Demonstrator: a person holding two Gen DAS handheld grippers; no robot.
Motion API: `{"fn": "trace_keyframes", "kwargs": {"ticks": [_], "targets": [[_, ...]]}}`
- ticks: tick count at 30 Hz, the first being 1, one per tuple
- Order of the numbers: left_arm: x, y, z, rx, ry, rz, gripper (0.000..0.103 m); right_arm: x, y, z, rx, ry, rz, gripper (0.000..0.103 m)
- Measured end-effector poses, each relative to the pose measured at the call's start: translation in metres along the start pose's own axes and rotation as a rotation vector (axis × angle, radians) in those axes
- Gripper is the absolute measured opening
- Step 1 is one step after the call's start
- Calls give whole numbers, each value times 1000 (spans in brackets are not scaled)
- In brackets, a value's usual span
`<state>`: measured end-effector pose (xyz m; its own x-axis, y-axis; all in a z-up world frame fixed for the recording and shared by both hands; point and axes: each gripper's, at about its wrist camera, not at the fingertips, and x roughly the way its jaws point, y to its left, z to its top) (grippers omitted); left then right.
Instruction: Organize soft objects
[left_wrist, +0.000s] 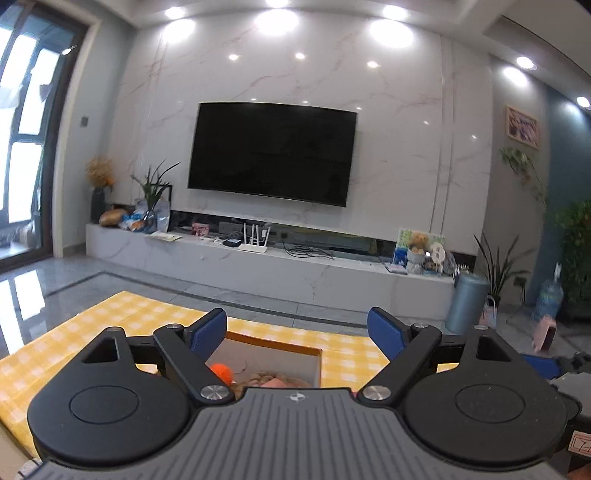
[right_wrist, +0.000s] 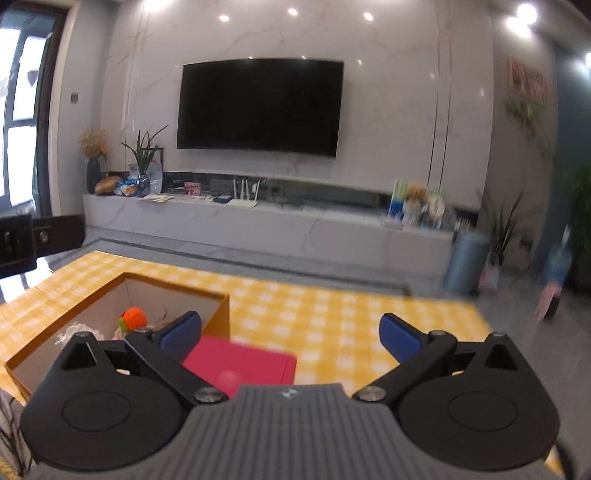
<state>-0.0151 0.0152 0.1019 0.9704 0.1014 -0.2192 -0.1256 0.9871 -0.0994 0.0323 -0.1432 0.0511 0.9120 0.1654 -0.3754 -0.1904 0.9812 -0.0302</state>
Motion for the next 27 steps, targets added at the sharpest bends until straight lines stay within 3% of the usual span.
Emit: {"fn": "trace_keyframes", "kwargs": {"ticks": [4,9,14,27], "targets": [[12,-20,-19,69,19,20,101,7,-16,-23,61,-7,14,100],[28,-29,-43,101,130,-42,101,20,-21,-43,45,-3,11,100],[34,-36,-62,145,134,-31,101,33,-23,-57,52,51,13,100],[41,-33,-71,124,180,-23,101,40,-17,-65,20,70,20,100]]}}
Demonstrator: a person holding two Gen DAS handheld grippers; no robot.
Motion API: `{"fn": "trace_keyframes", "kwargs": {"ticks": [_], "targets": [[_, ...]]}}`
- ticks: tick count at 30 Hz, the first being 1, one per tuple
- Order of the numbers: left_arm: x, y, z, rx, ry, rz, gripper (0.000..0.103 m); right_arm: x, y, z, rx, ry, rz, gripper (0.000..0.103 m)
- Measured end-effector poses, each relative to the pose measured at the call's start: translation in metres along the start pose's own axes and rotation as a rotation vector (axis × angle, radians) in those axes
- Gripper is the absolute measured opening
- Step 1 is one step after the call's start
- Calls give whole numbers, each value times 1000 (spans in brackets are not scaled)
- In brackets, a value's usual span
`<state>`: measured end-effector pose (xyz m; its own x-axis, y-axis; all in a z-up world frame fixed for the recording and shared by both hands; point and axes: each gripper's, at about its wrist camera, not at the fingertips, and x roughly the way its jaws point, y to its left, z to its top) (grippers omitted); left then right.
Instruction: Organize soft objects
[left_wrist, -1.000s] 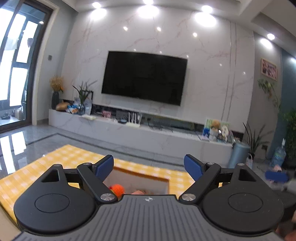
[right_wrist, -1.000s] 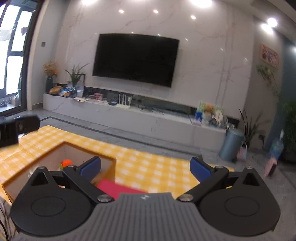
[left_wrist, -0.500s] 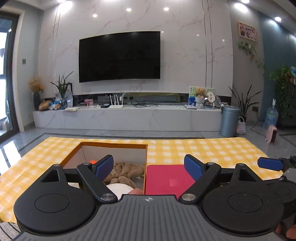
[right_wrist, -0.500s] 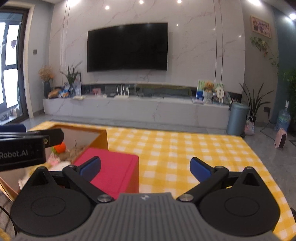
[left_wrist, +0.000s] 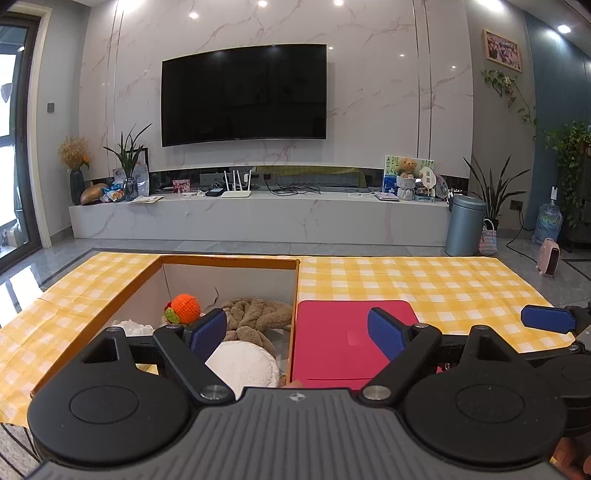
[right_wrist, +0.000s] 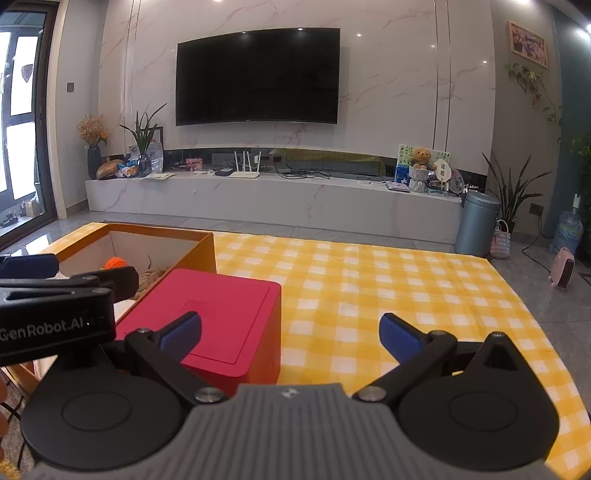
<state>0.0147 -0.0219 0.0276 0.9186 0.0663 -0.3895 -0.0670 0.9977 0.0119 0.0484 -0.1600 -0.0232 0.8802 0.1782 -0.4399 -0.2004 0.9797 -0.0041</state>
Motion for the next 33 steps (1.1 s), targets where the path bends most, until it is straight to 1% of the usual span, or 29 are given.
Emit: {"fn": "trace_keyframes", "kwargs": {"ticks": [9,20,26,33], "targets": [[2,-6,-2,15,13,-8,101,6,1,0,-14,21,-2,100],[3,-5,-1,15,20,-7,101,12,-2,1,6,42,4,100],[6,-5,-1,17,39,1,101,15,-1,1,-5,56,-8,100],[7,-5,-3,30,42,17,101,21,-2,-2,27,93,18,100]]}}
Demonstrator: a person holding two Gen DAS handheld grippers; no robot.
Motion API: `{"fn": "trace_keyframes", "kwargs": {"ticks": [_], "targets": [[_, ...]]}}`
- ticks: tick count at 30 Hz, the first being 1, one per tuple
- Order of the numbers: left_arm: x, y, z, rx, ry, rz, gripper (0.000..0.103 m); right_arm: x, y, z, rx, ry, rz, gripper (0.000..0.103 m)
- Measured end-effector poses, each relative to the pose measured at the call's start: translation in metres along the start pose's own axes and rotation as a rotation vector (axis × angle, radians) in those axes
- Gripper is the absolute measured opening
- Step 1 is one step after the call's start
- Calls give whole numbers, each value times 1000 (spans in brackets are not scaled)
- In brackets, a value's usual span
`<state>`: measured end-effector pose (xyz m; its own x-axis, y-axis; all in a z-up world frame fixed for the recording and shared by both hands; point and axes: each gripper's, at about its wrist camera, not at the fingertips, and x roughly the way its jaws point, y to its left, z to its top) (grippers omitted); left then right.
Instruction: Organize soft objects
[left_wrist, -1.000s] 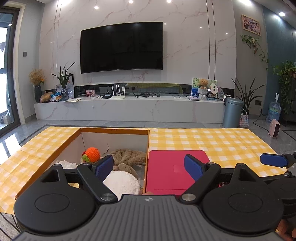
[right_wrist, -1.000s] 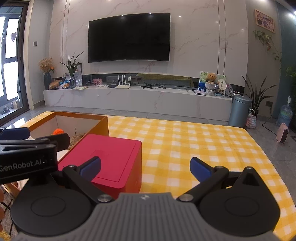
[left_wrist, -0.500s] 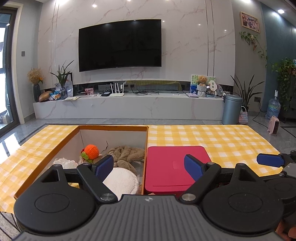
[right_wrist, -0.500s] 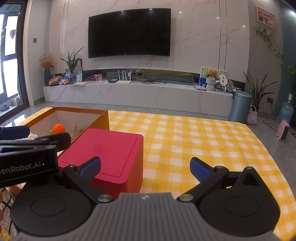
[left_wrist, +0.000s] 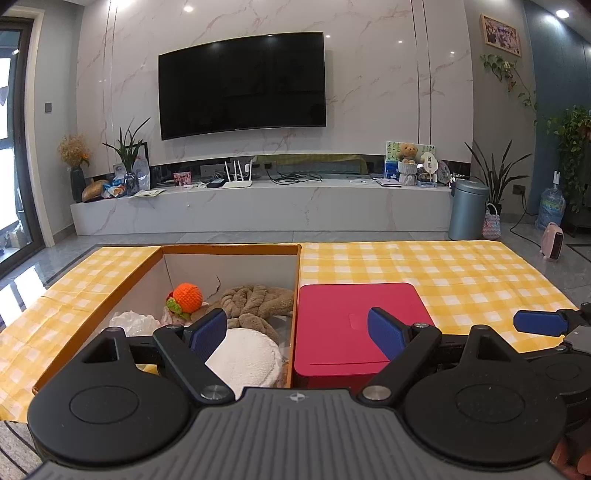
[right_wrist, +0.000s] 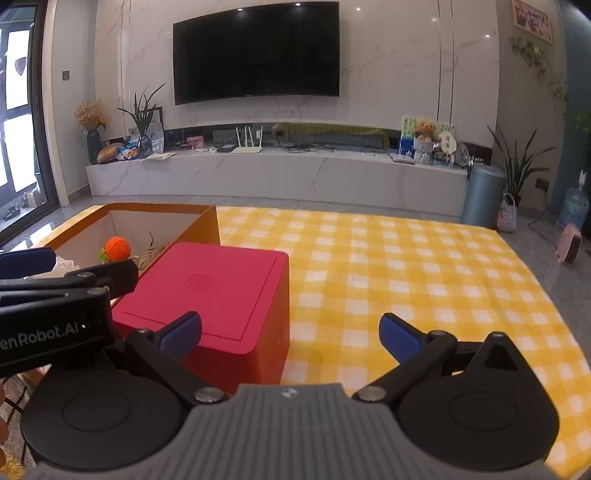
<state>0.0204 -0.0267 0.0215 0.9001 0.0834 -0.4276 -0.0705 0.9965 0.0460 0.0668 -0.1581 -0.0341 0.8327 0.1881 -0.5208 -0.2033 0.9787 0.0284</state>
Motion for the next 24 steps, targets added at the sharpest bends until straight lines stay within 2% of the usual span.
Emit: {"fn": "trace_keyframes", "kwargs": {"ticks": [24], "targets": [[2,0,-2,1,13,6,101,0,1,-2,-10,8,-6,100]]}}
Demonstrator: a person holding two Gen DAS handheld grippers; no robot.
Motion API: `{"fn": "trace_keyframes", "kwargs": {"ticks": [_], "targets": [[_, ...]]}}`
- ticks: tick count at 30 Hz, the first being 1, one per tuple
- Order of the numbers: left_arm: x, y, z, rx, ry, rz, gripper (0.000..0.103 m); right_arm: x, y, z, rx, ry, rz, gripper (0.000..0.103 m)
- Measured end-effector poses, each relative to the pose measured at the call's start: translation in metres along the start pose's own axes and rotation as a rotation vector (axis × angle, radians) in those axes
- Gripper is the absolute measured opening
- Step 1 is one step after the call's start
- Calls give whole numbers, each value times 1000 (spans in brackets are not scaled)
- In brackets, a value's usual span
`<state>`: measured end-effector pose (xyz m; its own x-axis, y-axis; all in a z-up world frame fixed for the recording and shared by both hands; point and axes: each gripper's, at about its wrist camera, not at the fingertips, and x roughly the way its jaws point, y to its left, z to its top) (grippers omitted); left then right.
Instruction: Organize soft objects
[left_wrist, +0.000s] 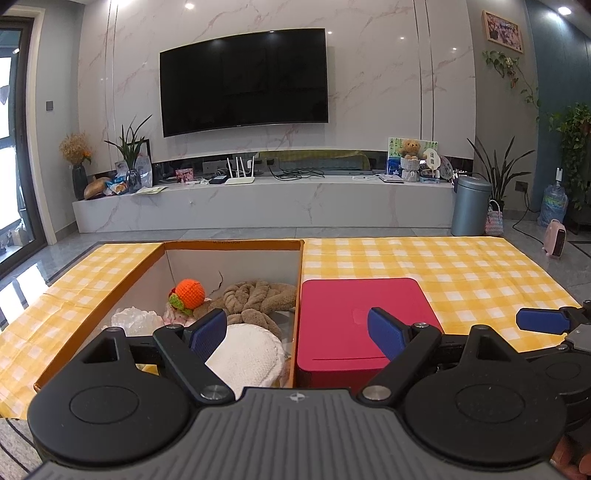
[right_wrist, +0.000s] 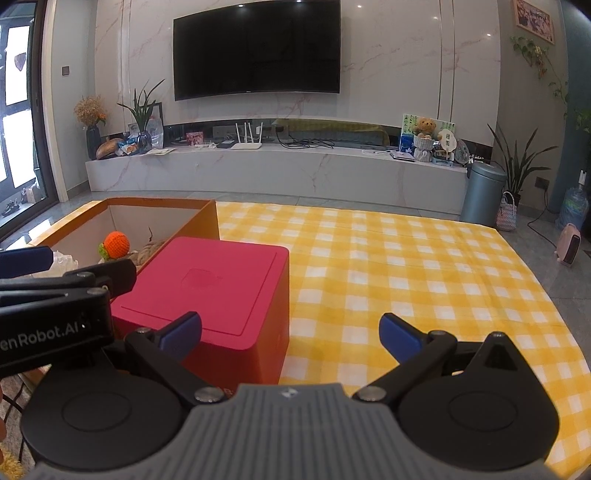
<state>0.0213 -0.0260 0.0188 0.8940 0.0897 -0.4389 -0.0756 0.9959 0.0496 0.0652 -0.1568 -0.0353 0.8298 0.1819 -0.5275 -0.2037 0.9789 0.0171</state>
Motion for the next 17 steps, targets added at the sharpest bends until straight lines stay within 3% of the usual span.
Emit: {"fn": "trace_keyframes", "kwargs": {"ticks": [17], "targets": [[0,-2,-2,14,-1,11,101,0,0,-1,0,9,1,100]]}}
